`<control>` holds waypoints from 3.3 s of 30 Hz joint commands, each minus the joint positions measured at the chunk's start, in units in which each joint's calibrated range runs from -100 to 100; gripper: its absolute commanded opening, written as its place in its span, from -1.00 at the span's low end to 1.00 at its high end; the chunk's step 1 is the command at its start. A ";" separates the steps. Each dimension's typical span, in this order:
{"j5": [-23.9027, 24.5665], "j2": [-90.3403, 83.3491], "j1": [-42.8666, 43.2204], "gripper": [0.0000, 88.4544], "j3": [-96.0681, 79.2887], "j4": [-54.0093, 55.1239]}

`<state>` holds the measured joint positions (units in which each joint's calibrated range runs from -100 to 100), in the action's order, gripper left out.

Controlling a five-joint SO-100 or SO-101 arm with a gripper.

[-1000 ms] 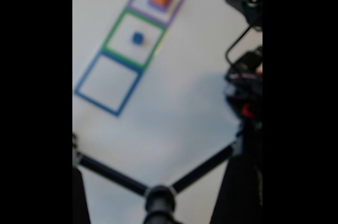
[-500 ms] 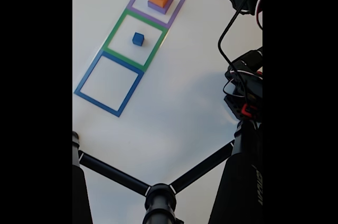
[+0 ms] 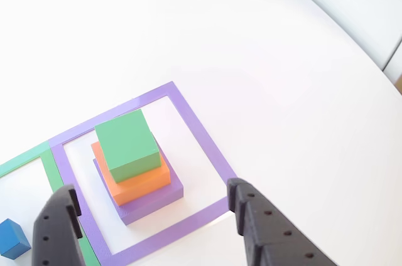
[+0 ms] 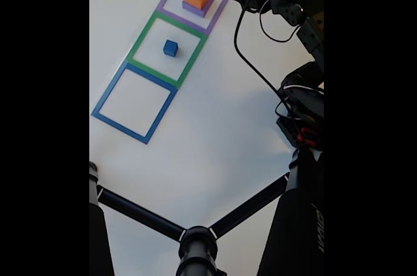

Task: Tower of hanoi

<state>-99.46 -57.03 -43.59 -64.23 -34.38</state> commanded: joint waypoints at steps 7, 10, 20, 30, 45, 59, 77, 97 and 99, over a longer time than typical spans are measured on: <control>-0.54 16.05 3.52 -0.20 -10.31 35.92; -0.54 22.43 3.90 -0.19 -12.22 45.47; -0.54 37.29 4.57 -0.18 -13.31 63.77; -0.54 48.75 5.91 -0.20 -12.40 75.76; -0.54 55.21 7.16 -0.24 -8.04 78.83; -0.54 57.88 8.98 -0.38 -5.50 78.92; -0.54 57.88 10.80 -0.72 -5.86 78.75; -0.54 45.76 12.43 -0.85 -5.31 63.45; -0.54 41.08 13.20 -0.85 -5.04 57.86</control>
<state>-99.46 -6.54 -32.01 -71.31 31.40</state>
